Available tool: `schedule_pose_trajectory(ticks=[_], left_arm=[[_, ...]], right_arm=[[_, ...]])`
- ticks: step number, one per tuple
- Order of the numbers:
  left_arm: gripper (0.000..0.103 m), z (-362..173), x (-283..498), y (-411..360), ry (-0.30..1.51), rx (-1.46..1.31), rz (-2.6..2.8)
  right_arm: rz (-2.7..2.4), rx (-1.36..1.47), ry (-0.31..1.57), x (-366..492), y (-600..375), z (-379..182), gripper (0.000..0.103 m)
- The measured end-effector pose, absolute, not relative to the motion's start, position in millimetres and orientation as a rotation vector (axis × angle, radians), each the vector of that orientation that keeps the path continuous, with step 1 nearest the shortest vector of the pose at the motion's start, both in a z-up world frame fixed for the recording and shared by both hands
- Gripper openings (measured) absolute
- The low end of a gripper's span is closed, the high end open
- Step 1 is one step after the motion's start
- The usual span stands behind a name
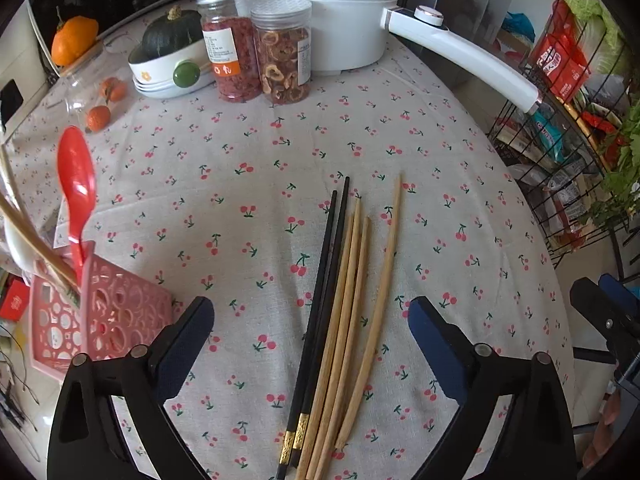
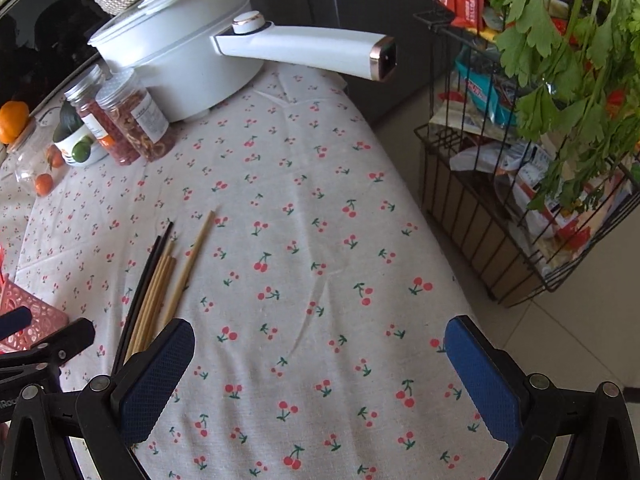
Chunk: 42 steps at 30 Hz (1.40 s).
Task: Organize utensils
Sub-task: 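Move the left tool to the chopstick pile and grasp a black chopstick, then lift the black chopstick with the left tool while the right tool grasps a wooden chopstick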
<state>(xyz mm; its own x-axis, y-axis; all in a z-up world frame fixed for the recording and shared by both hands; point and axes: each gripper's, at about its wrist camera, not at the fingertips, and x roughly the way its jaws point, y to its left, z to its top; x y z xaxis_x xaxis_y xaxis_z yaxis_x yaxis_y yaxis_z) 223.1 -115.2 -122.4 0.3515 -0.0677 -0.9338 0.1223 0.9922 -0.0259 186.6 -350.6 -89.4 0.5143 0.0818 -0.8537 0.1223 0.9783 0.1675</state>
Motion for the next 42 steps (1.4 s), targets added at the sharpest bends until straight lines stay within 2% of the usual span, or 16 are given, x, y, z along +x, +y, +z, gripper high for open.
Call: schedule_pose_trajectory(ticks=[1, 3, 5, 6, 11, 23, 24, 26, 32, 42], left_arm=[[0.077, -129.3, 229.7, -115.9, 1.216, 0.045, -0.119], [0.042, -141.4, 241.7, -116.1, 1.231, 0.032, -0.113], [0.026, -151.5, 250.2, -114.9, 1.240, 0.015, -0.105], [0.023, -155.2, 253.2, -113.9, 1.244, 0.006, -0.103], [0.017, -164.6, 259.4, -113.9, 1.258, -0.002, -0.113], [0.017, -170.0, 270.9, -123.8, 1.264, 0.085, -0.084], [0.015, -169.9, 272.1, -125.5, 1.259, 0.100, -0.078], [0.006, -168.2, 273.1, -127.6, 1.265, 0.103, -0.075], [0.005, -126.1, 237.1, -125.3, 1.147, 0.140, -0.165], [0.005, -54.6, 130.4, -55.5, 0.964, 0.059, -0.311]], right_arm=[[-0.026, 0.228, 1.041, 189.9, -352.9, -91.6, 0.103], [-0.025, 0.243, 1.053, 195.1, -356.1, -94.9, 0.103], [-0.023, 0.248, 1.059, 198.2, -357.0, -97.0, 0.103], [-0.019, 0.248, 1.061, 199.6, -357.1, -97.6, 0.103], [-0.011, 0.226, 1.070, 205.9, -354.1, -100.8, 0.103], [-0.001, 0.198, 1.098, 210.7, -343.1, -107.0, 0.103], [-0.001, 0.196, 1.100, 211.0, -341.8, -107.3, 0.103], [0.006, 0.196, 1.106, 211.6, -339.3, -107.9, 0.103], [0.020, 0.180, 1.124, 214.0, -324.7, -112.5, 0.103], [0.033, 0.203, 1.146, 231.4, -289.8, -125.1, 0.103]])
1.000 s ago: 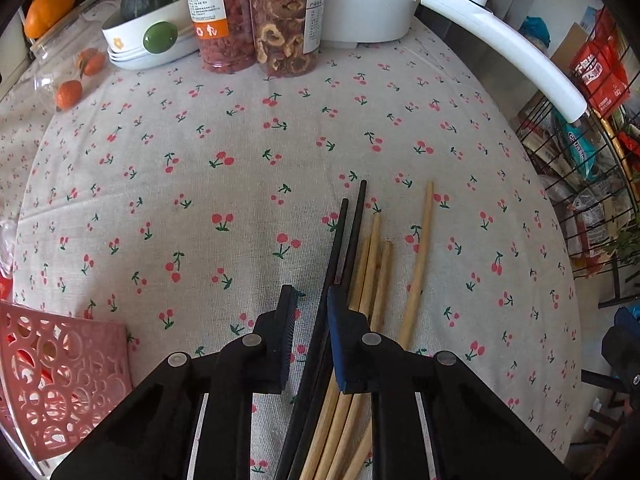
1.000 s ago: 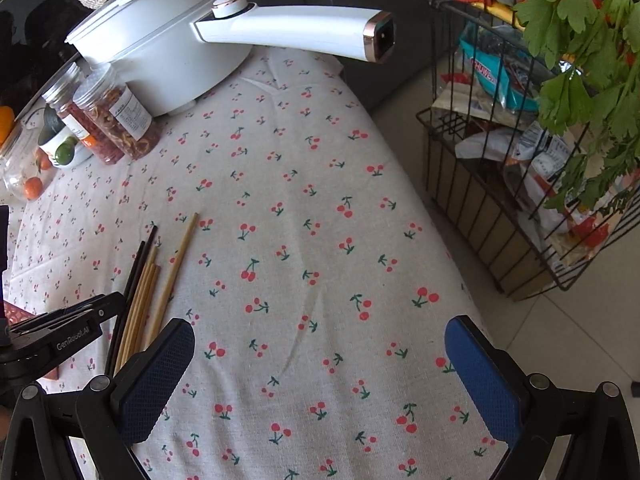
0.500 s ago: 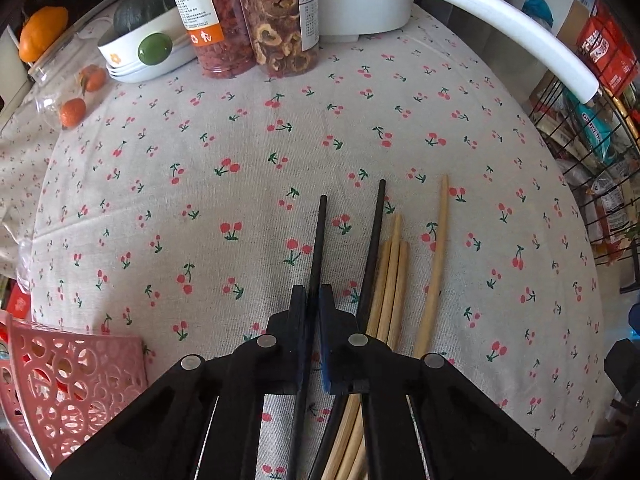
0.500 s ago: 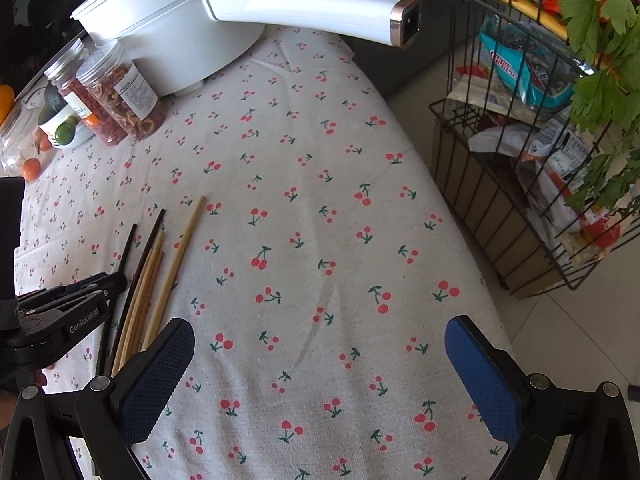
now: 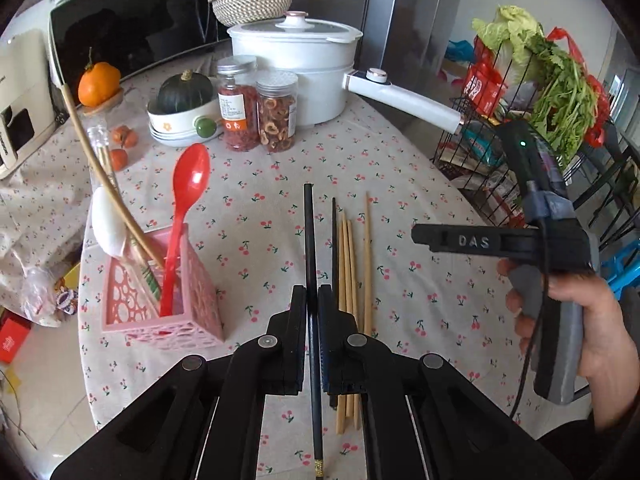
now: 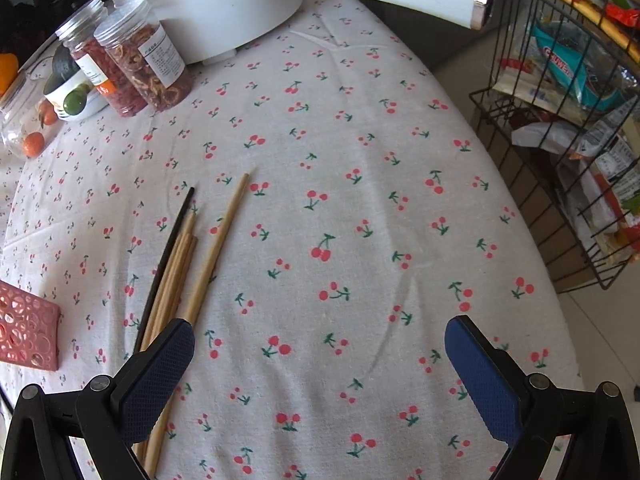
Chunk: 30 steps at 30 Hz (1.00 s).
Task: Organize utensils
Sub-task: 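Lift the black chopstick with the left tool while the right tool grasps a wooden chopstick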
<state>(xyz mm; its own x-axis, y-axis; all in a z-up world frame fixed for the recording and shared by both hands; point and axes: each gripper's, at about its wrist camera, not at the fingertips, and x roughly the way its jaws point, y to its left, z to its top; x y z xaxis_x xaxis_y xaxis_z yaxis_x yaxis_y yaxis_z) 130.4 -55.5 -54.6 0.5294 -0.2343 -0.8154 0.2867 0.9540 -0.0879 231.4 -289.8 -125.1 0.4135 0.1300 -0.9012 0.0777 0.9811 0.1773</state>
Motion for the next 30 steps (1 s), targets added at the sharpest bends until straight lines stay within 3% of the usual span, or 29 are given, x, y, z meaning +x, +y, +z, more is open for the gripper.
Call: schedule_pose_trajectory(ticks=[5, 9, 16, 19, 21, 23, 30], left_arm=[[0.005, -56.7, 107.7, -16.7, 0.928, -0.029, -0.311], [0.005, -50.6, 112.9, -5.7, 0.933, -0.116, -0.361], [0.005, -38.7, 111.2, 5.9, 0.906, -0.158, -0.401], [0.005, -37.0, 109.3, 6.5, 0.897, -0.143, -0.402], [0.005, -38.0, 108.1, 7.0, 0.901, -0.148, -0.402], [0.005, -38.7, 106.3, 7.3, 0.900, -0.149, -0.400], [0.005, -24.7, 94.2, 19.5, 0.848, -0.164, -0.389]], right_arm=[[0.053, 0.268, 1.149, 238.9, -271.4, -133.8, 0.101], [0.052, 0.222, 1.175, 247.9, -251.7, -146.3, 0.078], [0.011, 0.168, 1.131, 264.7, -233.5, -163.5, 0.053], [-0.057, 0.034, 1.117, 265.6, -217.1, -165.9, 0.036], [-0.033, 0.031, 1.120, 264.8, -212.5, -165.4, 0.011], [-0.017, 0.066, 1.126, 261.8, -212.9, -165.0, 0.006], [0.068, 0.140, 1.042, 240.6, -215.8, -136.0, 0.006]])
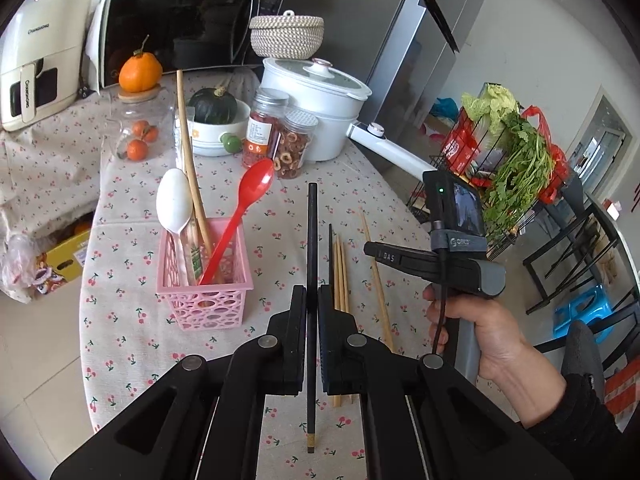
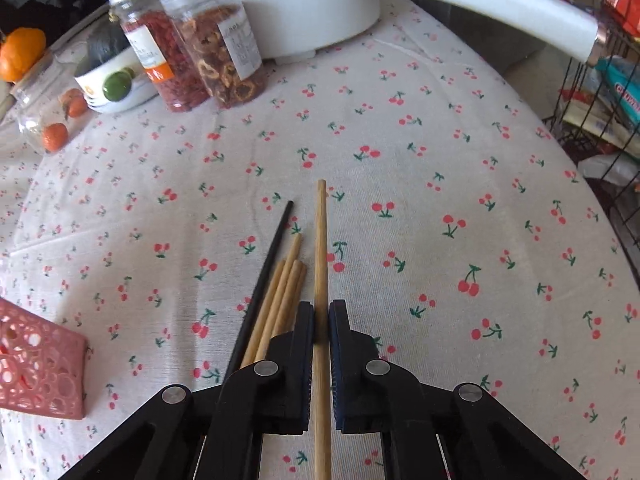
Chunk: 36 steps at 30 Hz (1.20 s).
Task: Organize utensils
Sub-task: 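Lift the black chopstick with the left tool while the right tool grasps a wooden chopstick, then drop the black chopstick into the pink holder with the left tool while the right tool carries the wooden chopstick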
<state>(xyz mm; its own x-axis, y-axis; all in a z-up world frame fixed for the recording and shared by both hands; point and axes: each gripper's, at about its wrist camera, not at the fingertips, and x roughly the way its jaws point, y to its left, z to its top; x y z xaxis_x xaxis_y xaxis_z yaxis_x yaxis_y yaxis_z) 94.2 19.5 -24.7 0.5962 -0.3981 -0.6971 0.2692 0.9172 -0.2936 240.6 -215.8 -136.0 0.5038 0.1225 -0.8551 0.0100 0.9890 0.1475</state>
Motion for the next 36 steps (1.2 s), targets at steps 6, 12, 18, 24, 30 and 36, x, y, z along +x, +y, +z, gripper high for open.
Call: schedule_pose_trajectory(ticks=[6, 12, 18, 24, 30, 36], left_arm=[[0.005, -5.9, 80.2, 29.4, 0.778, -0.165, -0.376], [0.005, 10.6, 65.7, 38.3, 0.728, -0.179, -0.377], [0.005, 41.2, 48.6, 50.6, 0.612, -0.200, -0.378], [0.005, 69.4, 38.0, 74.0, 0.481, -0.248, -0.325], [0.005, 82.7, 41.8, 93.2, 0.377, -0.254, -0.217], [0.005, 82.2, 56.1, 98.7, 0.317, -0.248, -0.136]], right_arm=[[0.162, 0.182, 0.902, 196.7, -222.6, -78.9, 0.006], [0.192, 0.228, 0.844, 167.2, -233.7, -53.9, 0.006], [0.250, 0.261, 0.724, 131.8, -240.9, -12.5, 0.006], [0.298, 0.278, 0.612, 115.2, -235.8, 23.3, 0.006], [0.337, 0.292, 0.548, 113.4, -221.5, 40.8, 0.006], [0.367, 0.312, 0.533, 123.0, -199.3, 43.3, 0.006]])
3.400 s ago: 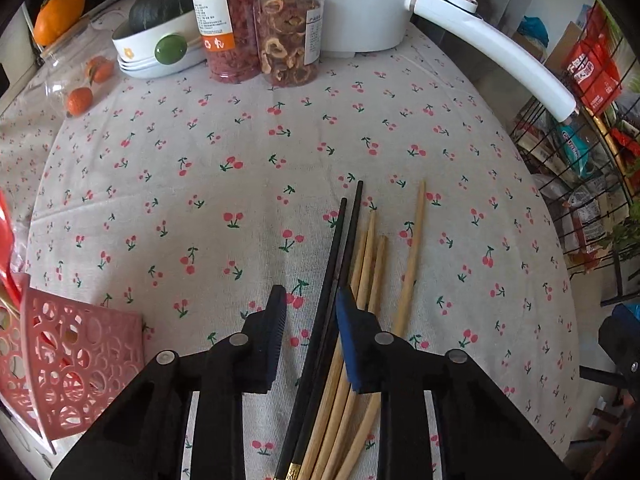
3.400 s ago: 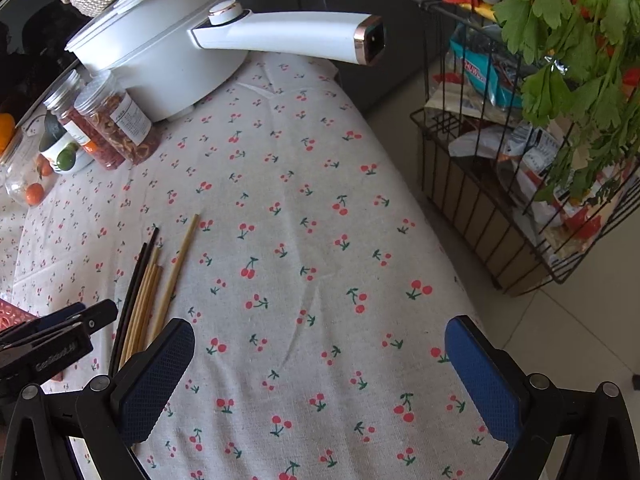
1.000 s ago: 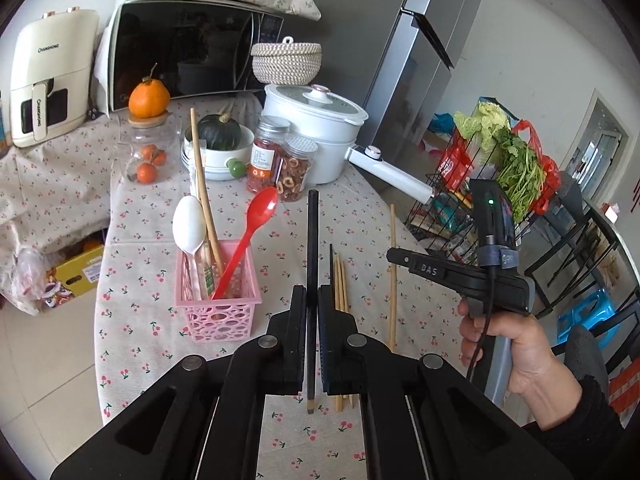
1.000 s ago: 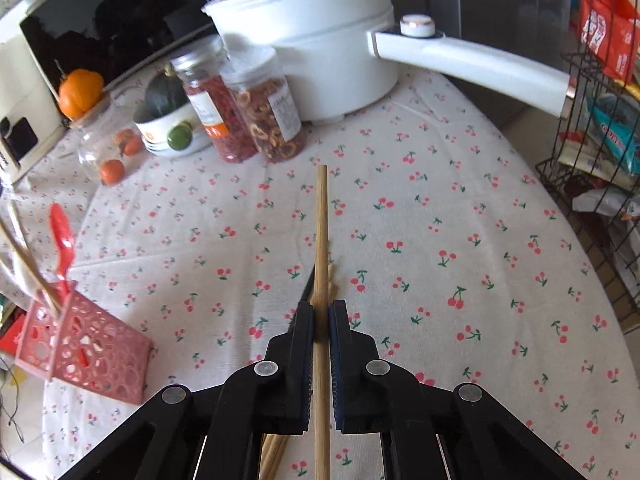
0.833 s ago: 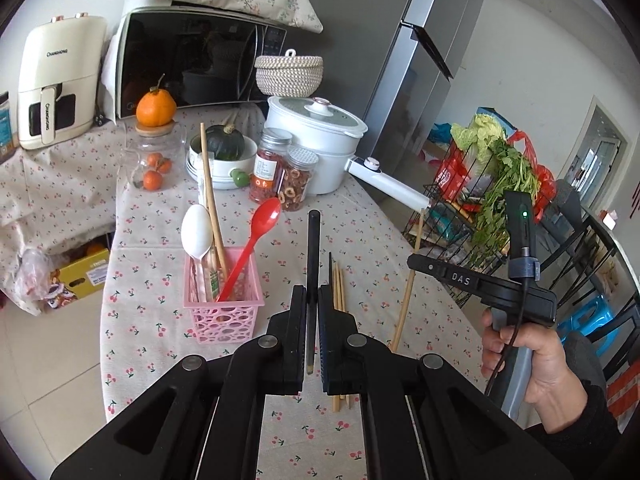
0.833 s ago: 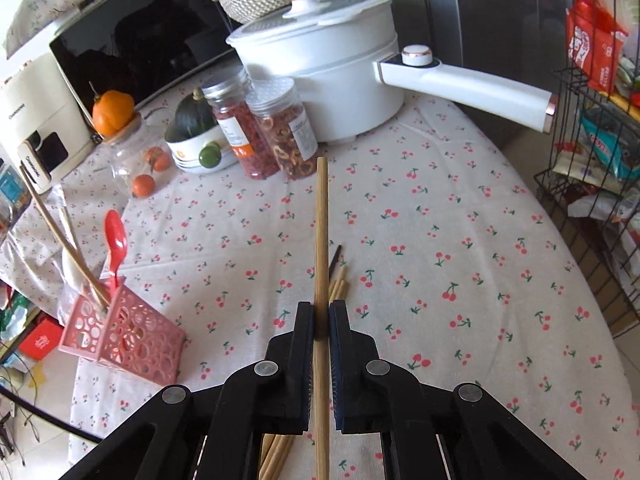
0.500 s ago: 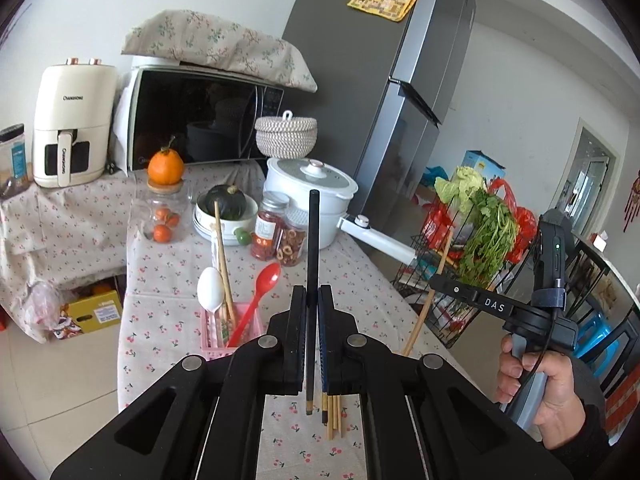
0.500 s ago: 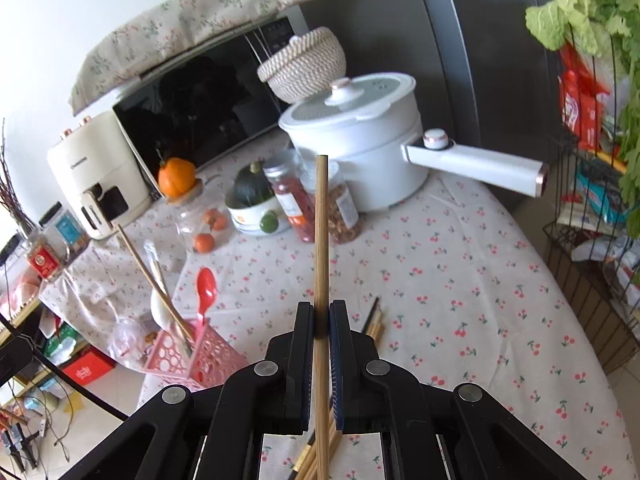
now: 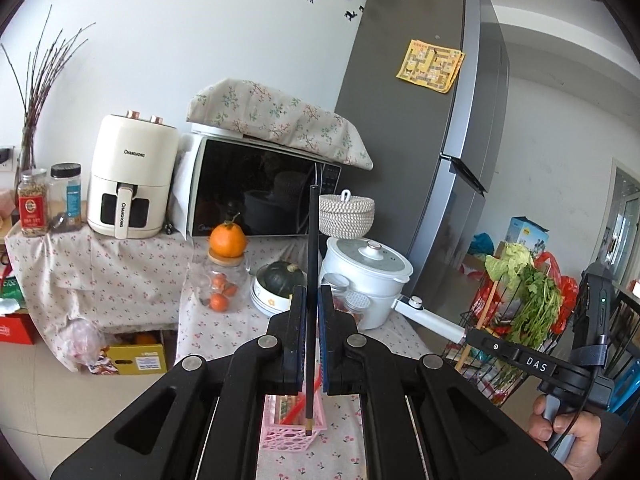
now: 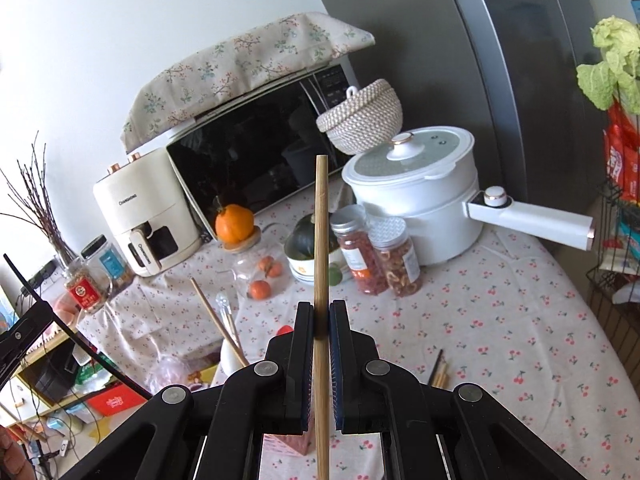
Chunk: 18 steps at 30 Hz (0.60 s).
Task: Organize utensils
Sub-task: 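Drop the black chopstick into the pink holder with the left tool while the right tool carries the wooden chopstick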
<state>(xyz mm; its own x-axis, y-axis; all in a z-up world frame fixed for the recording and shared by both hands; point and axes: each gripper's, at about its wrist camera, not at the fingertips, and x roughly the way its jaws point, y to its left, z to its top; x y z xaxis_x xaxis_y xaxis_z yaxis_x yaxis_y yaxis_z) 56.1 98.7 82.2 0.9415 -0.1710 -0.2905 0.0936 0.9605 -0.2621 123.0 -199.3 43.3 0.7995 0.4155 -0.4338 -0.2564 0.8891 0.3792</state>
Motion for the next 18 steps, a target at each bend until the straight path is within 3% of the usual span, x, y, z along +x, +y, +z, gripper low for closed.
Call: schedule_pose_trajectory(ticks=[18], left_arm=[[0.005, 32.0, 111.6, 76.4, 0.392, -0.141, -0.074]], right_arm=[[0.381, 0.438, 0.417, 145.8, -154.8, 33.6, 0.006]])
